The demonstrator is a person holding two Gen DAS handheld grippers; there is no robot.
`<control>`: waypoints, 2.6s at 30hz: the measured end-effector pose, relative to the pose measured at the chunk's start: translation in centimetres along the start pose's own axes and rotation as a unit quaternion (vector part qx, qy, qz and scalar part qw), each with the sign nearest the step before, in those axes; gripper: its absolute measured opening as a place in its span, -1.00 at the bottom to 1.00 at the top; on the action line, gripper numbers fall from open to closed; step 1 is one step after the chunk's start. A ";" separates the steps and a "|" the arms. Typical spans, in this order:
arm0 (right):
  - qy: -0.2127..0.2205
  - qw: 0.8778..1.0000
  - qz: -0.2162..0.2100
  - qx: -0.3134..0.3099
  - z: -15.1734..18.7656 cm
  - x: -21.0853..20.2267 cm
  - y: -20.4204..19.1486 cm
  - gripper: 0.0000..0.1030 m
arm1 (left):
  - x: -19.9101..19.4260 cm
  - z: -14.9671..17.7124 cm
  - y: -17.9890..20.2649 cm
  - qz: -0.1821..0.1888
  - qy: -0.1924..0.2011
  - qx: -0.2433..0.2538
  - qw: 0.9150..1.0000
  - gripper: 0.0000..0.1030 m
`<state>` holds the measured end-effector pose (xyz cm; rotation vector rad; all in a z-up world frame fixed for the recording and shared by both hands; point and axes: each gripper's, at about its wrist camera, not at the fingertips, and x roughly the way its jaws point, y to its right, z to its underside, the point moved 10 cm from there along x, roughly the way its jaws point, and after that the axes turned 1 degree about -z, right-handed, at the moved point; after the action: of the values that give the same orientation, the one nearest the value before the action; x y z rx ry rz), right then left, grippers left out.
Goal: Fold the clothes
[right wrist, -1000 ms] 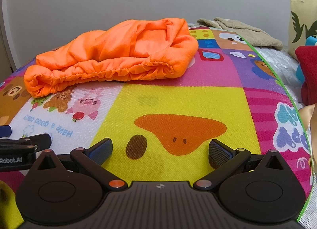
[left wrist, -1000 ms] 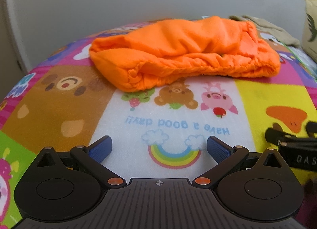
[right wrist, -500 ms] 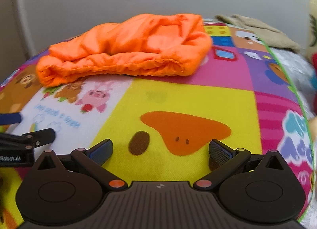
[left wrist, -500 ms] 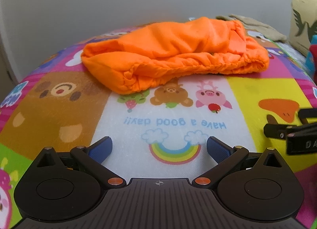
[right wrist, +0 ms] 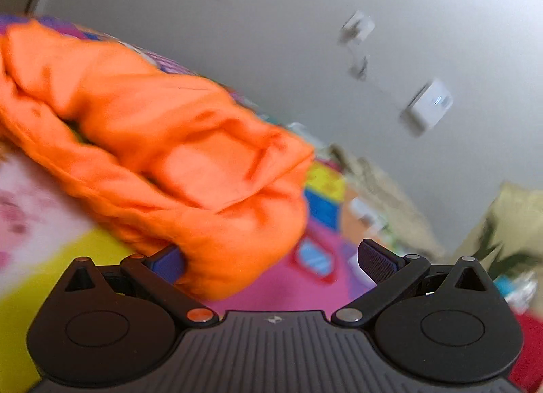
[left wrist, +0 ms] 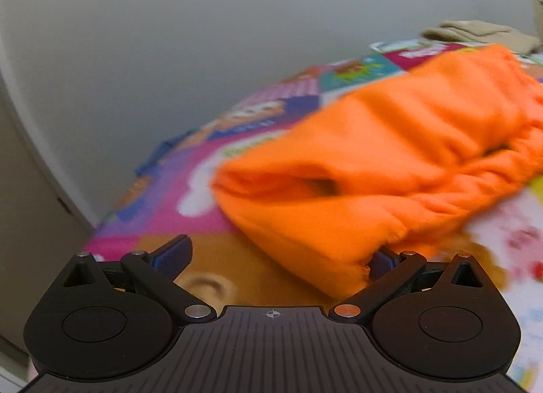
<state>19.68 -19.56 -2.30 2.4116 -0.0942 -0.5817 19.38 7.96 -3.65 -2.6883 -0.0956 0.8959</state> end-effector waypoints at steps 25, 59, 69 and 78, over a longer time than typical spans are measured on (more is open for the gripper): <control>0.152 0.985 0.023 0.076 -6.6 -15.3 10.3 1.00 | -17.5 -7.4 -9.7 -0.039 0.213 -0.002 0.976 1.00; 0.007 0.960 -0.271 0.070 12.1 -31.4 2.9 1.00 | -29.4 16.3 -3.4 0.139 0.011 0.070 0.988 1.00; 0.037 0.892 -0.393 0.223 6.1 -30.2 6.7 1.00 | -33.2 8.0 -3.9 0.281 0.117 -0.017 0.952 1.00; -0.032 0.879 -0.401 0.255 -0.4 -15.9 1.0 1.00 | -15.0 1.5 3.5 0.319 0.016 -0.126 0.939 1.00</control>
<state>5.69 -16.79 4.73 2.8963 0.8711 -1.1122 6.33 2.69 2.74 -3.0168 0.7599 1.0653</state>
